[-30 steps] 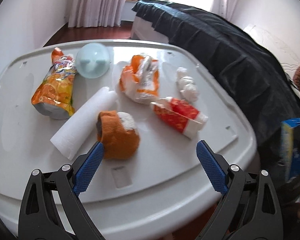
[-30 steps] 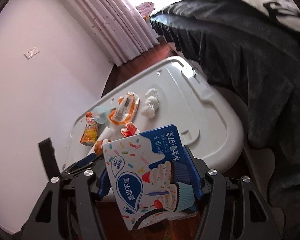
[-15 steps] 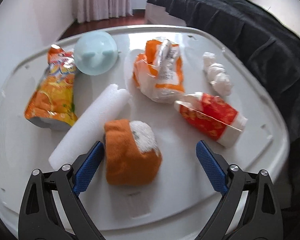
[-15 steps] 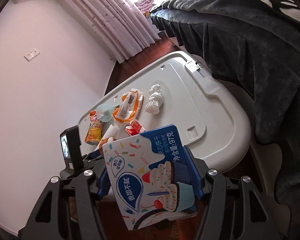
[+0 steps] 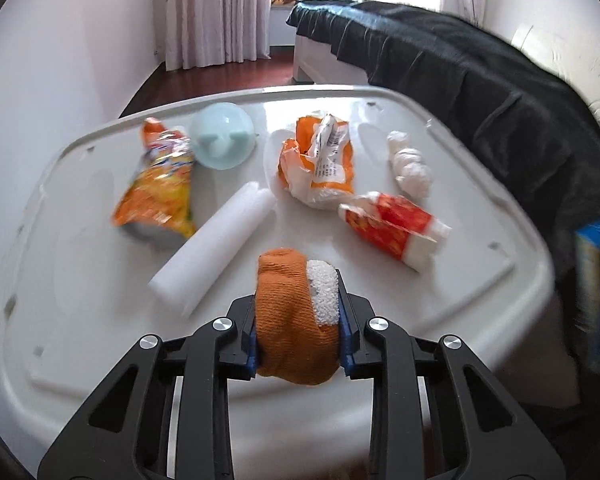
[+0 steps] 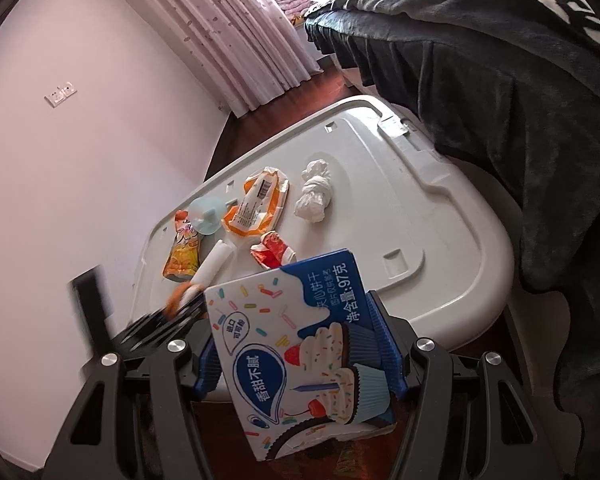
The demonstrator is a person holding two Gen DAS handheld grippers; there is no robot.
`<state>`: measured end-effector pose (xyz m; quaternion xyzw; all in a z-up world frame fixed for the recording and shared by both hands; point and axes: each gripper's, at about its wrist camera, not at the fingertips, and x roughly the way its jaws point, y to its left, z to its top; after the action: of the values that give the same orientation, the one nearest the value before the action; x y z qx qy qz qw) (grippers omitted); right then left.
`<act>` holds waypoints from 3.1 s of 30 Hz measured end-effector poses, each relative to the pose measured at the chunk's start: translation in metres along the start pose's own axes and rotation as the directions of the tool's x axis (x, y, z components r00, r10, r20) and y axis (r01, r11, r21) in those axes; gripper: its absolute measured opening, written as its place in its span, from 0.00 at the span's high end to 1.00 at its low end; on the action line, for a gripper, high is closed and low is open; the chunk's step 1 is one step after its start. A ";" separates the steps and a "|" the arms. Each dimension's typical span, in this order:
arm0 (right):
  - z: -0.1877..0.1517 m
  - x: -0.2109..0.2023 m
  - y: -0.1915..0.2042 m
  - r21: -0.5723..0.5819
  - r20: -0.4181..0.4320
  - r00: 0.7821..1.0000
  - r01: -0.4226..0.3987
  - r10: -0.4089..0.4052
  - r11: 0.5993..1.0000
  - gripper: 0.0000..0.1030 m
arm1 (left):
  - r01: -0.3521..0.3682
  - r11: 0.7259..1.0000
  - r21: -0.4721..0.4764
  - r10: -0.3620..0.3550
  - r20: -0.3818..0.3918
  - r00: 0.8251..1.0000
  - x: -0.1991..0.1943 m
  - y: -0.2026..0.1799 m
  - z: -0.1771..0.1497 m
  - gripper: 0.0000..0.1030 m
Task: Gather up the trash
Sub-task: 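Carry the blue box and orange sock over the bin and release both, then grasp the red-white paper carton with the right tool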
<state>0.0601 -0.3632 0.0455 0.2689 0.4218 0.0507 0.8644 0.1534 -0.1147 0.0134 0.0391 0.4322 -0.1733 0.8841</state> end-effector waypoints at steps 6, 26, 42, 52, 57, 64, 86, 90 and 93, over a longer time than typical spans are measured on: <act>-0.007 0.006 0.014 -0.029 -0.019 1.000 -0.015 0.015 0.999 0.40 | -0.078 0.997 -0.020 0.079 0.027 0.997 -0.077 0.019 -0.053 0.73; -0.192 0.019 0.053 -0.160 -0.175 0.984 0.012 -0.040 0.987 0.40 | -0.180 0.979 -0.098 0.173 -0.077 0.982 -0.131 0.036 -0.211 0.73; -0.194 0.033 0.061 -0.213 -0.168 0.982 0.049 -0.086 0.976 0.40 | -0.175 0.981 -0.078 0.167 -0.093 0.981 -0.117 0.031 -0.214 0.73; -0.191 0.026 0.054 -0.170 -0.157 0.985 0.041 -0.068 0.985 0.40 | -0.188 0.980 -0.063 0.182 -0.088 0.979 -0.118 0.029 -0.215 0.73; -0.191 0.025 0.053 -0.177 -0.158 0.985 0.039 -0.068 0.983 0.40 | -0.192 0.979 -0.063 0.186 -0.099 0.978 -0.114 0.029 -0.215 0.73; -0.191 0.026 0.054 -0.180 -0.164 0.984 0.044 -0.074 0.983 0.35 | -0.203 0.976 -0.079 0.195 -0.098 0.976 -0.115 0.031 -0.214 0.60; -0.112 0.023 0.069 -0.229 -0.120 0.989 0.056 -0.086 0.972 0.21 | -0.174 0.983 -0.065 0.170 -0.061 0.984 -0.123 0.031 -0.167 0.17; -0.047 0.052 0.087 -0.386 -0.065 0.985 0.126 -0.163 0.914 0.20 | -0.160 0.983 -0.085 0.159 -0.022 0.987 -0.121 0.035 -0.144 0.13; -0.015 0.089 0.090 -0.462 -0.071 0.978 0.143 -0.197 0.876 0.20 | -0.156 0.981 -0.120 0.153 -0.031 0.988 -0.111 0.041 -0.141 0.13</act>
<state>0.1179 -0.2521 0.0213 0.0181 0.4696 0.0871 0.8784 -0.0010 -0.0151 0.0081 0.0204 0.4473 -0.0771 0.8908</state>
